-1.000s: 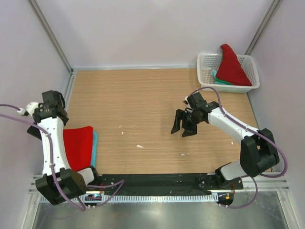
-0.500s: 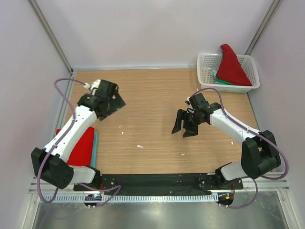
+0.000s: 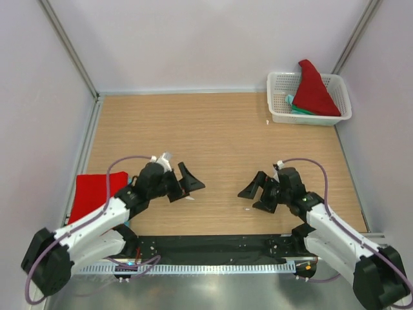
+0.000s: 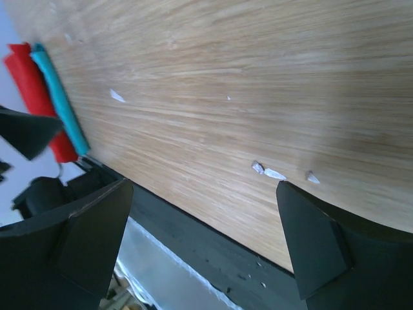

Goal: Fold and stack the t-shirts
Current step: Reset both grippers

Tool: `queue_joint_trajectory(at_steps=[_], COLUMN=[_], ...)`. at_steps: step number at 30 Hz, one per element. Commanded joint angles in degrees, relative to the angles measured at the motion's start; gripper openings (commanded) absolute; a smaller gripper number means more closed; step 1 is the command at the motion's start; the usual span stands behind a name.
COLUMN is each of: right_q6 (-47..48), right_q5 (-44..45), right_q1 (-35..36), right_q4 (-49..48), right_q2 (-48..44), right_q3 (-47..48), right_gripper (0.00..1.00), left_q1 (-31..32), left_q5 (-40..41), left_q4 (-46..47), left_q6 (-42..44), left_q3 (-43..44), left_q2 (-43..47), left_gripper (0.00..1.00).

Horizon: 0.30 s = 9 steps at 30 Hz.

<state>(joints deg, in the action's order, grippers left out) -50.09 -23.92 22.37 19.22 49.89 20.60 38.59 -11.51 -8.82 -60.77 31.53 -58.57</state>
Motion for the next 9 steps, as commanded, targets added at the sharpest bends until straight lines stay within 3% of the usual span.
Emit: queue_joint_trajectory(at_steps=[1, 4, 6, 9], right_q6=[-9.7, -17.5, -23.4, -31.8], right_q5=[-2.5, -3.2, -3.4, -4.4], right_q1=[-0.2, -0.4, -0.4, -0.5], right_q4=[-16.6, -26.2, -30.1, -43.6], right_q2=[-9.8, -18.1, -22.1, -29.6], right_q3=[-6.4, -13.6, -19.2, -27.2], right_gripper=[1.00, 1.00, 1.00, 1.00], left_q1=[-2.7, -6.2, -9.6, -13.3], left_q5=[-8.5, -9.6, -10.5, -9.3], left_q4=[24.4, 31.6, 40.1, 50.7], left_q6=[-9.9, -15.3, -22.5, -34.2], left_q3=[-10.5, -19.6, -27.3, -37.2], left_q2=[13.4, 22.2, 29.9, 41.4], left_gripper=[1.00, 1.00, 1.00, 1.00])
